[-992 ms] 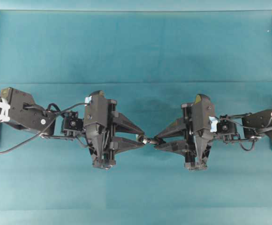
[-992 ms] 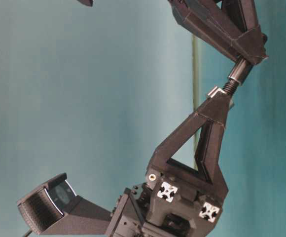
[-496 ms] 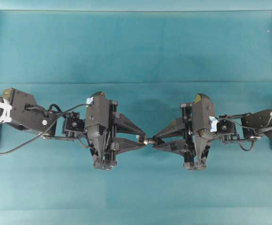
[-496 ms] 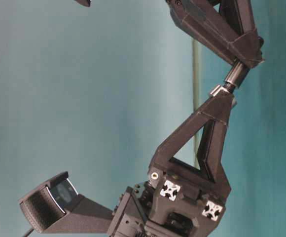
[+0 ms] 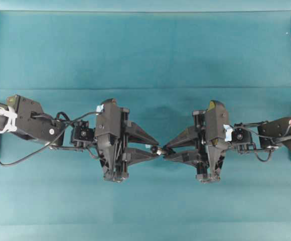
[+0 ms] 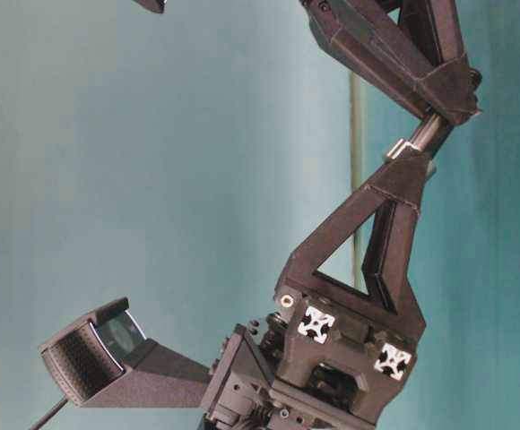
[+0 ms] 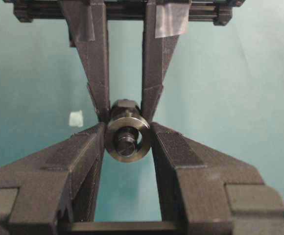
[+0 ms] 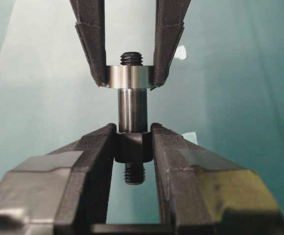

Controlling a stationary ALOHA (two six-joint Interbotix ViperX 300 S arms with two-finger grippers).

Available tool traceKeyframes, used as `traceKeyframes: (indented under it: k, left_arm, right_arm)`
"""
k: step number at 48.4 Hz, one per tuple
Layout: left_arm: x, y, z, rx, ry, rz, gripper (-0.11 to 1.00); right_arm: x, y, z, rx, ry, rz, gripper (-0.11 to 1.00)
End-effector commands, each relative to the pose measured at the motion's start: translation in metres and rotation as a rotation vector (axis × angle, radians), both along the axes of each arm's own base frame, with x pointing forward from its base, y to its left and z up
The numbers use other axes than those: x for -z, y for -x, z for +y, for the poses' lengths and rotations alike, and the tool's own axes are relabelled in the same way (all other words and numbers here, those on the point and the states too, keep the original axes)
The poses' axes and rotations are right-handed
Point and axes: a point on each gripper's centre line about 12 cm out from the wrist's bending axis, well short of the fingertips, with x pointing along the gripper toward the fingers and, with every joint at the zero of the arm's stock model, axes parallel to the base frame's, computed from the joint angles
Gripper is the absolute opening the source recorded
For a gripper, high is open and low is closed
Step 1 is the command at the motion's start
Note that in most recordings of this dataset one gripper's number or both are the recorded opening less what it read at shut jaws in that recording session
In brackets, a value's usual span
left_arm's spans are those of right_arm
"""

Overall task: Insert the washer onto the shaft with both hands.
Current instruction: 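Push the washer with the left gripper down onto the shaft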

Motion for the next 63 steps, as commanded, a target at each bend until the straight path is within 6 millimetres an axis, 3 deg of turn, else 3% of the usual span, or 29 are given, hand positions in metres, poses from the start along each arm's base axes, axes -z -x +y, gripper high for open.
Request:
traceKeyframes:
  k: [1, 63]
  left_arm:
    - [-0.0056, -0.0032, -0.0017, 0.005, 0.001, -0.02, 0.37]
    - [0.0016, -0.0117, -0.0021, 0.006, -0.009, 0.018, 0.37]
  right_arm:
    - [-0.0075, -0.0051, 0.0008, 0.003, -0.012, -0.033, 0.0]
    - [-0.0127, -0.0094, 0.0009, 0.006, -0.016, -0.07, 0.0]
